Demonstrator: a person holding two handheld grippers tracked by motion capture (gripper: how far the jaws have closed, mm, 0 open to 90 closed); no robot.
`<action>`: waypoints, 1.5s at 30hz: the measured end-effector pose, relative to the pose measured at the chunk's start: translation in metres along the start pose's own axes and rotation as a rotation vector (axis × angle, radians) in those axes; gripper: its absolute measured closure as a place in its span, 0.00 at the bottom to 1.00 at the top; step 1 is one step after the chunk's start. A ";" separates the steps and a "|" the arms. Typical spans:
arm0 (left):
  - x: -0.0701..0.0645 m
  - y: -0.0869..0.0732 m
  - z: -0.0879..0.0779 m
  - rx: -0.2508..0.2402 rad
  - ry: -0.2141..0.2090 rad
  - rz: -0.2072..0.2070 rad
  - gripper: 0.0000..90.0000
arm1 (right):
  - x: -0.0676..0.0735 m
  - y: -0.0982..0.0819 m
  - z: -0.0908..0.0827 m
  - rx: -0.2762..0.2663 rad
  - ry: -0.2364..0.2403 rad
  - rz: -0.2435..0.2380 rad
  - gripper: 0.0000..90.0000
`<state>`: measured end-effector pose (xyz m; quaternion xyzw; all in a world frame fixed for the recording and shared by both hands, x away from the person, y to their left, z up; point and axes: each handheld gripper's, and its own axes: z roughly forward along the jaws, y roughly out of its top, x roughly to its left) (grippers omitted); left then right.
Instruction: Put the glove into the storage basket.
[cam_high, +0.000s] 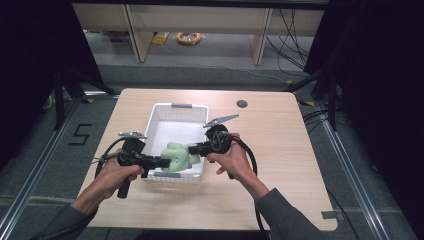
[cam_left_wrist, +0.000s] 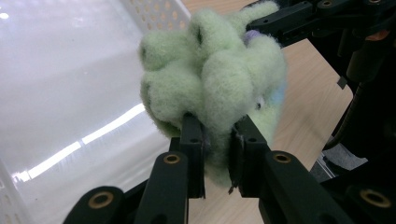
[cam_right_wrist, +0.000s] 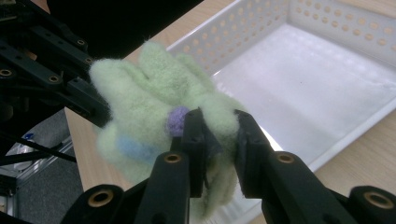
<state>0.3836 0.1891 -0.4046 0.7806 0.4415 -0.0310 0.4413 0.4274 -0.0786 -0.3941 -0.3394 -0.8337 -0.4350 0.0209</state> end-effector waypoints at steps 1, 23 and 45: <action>0.002 0.000 0.000 0.006 -0.003 -0.004 0.85 | 0.000 0.000 0.003 0.007 -0.008 0.006 0.86; 0.043 0.004 0.022 0.089 0.066 -0.052 0.85 | -0.015 -0.005 0.048 0.049 -0.077 0.074 0.85; 0.050 0.005 0.043 0.228 0.124 -0.001 0.84 | -0.018 -0.012 0.066 0.188 -0.131 0.106 0.83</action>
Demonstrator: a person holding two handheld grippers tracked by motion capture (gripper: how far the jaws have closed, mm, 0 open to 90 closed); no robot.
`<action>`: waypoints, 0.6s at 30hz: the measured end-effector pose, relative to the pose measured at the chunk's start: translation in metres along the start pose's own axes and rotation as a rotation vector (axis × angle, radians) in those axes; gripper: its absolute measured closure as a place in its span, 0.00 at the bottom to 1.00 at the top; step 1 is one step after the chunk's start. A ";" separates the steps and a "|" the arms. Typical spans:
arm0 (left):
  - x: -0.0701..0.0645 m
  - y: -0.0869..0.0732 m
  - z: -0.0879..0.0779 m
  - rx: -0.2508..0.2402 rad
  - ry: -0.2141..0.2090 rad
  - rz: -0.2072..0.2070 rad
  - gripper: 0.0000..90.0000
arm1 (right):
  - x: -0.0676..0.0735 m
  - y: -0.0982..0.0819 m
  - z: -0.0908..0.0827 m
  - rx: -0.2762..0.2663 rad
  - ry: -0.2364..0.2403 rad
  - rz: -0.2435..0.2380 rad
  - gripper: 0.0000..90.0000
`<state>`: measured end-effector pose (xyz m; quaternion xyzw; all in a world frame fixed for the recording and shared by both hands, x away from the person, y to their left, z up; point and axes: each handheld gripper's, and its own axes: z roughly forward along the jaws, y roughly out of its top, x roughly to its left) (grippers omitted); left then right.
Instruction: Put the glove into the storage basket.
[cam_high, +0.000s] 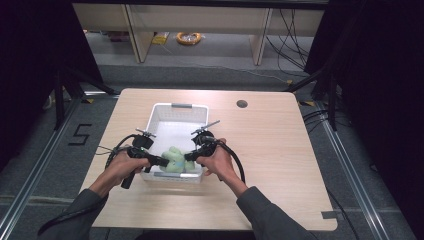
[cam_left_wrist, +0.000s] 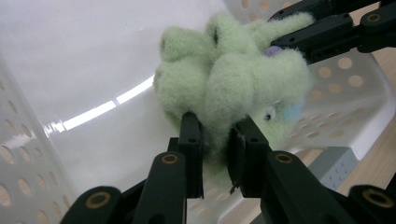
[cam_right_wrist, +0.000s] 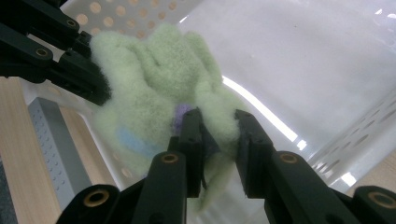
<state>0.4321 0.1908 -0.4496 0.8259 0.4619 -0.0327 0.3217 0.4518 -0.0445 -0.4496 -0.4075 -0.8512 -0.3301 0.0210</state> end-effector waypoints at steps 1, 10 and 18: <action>0.000 0.000 0.000 0.007 0.008 0.002 0.84 | 0.000 0.000 0.000 0.000 0.000 0.000 0.83; -0.002 0.001 0.005 0.042 0.025 0.016 0.82 | 0.003 0.001 0.005 0.024 -0.011 -0.061 0.81; 0.003 0.001 0.005 0.049 0.046 0.064 0.72 | 0.007 0.003 0.006 0.051 -0.033 -0.082 0.71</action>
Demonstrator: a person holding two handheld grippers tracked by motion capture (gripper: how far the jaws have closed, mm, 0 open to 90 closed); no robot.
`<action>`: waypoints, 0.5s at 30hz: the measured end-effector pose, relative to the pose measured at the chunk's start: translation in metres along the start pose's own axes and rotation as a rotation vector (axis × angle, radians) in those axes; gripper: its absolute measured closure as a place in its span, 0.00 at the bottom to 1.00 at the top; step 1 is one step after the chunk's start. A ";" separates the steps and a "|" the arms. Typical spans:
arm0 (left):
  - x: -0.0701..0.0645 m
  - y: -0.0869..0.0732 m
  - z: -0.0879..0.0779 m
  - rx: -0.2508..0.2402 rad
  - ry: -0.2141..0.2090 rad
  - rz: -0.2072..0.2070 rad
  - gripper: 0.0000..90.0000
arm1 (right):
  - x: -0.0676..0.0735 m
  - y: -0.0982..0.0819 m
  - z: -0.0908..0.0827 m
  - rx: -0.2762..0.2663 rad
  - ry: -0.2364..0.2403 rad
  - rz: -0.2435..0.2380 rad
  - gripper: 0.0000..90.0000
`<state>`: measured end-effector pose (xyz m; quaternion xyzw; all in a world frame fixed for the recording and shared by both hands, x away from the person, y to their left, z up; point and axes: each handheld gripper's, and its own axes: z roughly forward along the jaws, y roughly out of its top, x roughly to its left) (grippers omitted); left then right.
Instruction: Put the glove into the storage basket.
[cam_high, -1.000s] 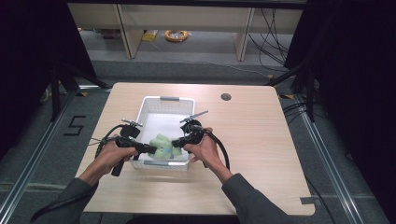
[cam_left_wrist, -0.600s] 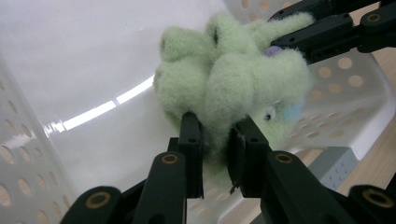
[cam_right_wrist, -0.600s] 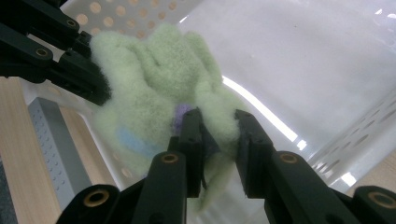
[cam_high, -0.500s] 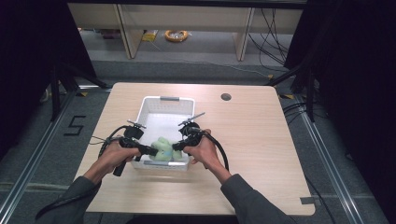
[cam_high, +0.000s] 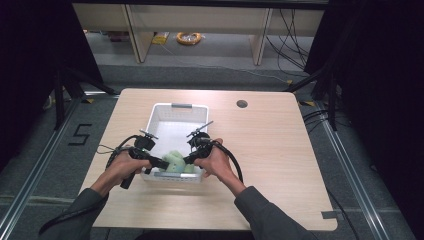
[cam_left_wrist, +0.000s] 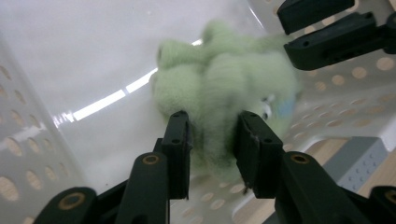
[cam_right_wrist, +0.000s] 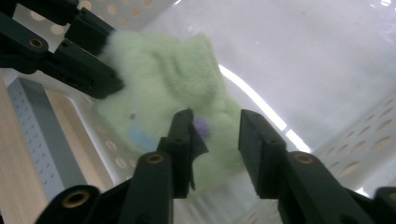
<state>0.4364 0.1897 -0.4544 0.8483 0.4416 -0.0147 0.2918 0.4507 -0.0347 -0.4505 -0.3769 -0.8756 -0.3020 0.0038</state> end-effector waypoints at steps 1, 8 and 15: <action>0.000 0.000 0.000 0.000 0.000 0.000 0.71 | 0.000 0.000 0.000 0.000 0.000 0.000 0.71; -0.005 0.001 -0.005 -0.017 0.022 -0.015 0.65 | 0.002 0.003 -0.006 -0.016 -0.047 -0.027 0.64; -0.012 0.003 -0.012 -0.064 0.046 -0.041 0.54 | -0.001 0.003 -0.015 -0.046 -0.033 -0.027 0.60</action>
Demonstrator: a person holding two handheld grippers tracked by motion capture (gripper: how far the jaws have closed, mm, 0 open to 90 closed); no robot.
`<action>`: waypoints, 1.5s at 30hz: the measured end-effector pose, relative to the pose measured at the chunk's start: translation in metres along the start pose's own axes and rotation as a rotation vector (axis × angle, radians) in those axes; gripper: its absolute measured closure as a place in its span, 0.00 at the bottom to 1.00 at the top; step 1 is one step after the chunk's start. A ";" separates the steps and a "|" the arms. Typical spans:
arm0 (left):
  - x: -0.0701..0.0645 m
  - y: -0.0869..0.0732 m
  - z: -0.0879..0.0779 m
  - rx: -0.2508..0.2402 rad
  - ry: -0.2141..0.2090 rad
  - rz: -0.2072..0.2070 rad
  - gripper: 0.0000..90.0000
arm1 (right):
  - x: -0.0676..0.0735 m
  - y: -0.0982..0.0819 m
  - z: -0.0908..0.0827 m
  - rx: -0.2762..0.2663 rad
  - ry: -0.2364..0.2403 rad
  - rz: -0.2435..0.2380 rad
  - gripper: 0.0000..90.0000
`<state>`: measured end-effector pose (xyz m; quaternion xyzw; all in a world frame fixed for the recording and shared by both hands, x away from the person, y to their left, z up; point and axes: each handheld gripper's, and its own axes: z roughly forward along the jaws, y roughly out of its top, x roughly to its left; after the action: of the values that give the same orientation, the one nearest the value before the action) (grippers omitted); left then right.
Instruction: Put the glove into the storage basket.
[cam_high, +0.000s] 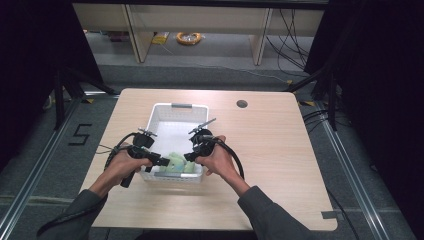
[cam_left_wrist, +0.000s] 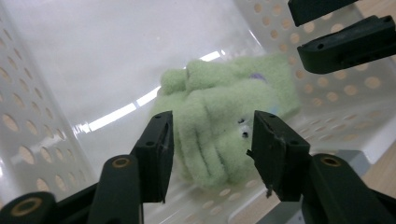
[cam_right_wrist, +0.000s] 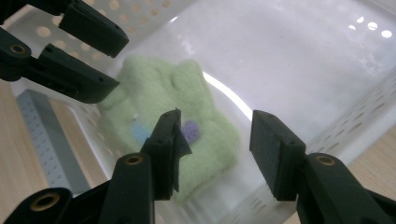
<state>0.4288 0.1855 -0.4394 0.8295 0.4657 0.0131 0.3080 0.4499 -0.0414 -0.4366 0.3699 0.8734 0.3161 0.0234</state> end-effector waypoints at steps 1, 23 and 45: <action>-0.001 0.000 -0.001 -0.006 -0.004 -0.001 0.52 | -0.001 0.000 -0.001 -0.017 0.002 -0.021 0.59; -0.034 -0.008 -0.021 -0.143 -0.037 -0.020 0.33 | -0.014 -0.020 -0.046 -0.154 0.049 -0.006 0.45; -0.083 -0.021 -0.027 -0.225 -0.132 0.019 0.25 | -0.025 -0.054 -0.088 -0.225 0.045 0.000 0.39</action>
<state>0.3577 0.1420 -0.4063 0.7931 0.4322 0.0138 0.4290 0.4097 -0.1333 -0.4025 0.3576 0.8328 0.4202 0.0454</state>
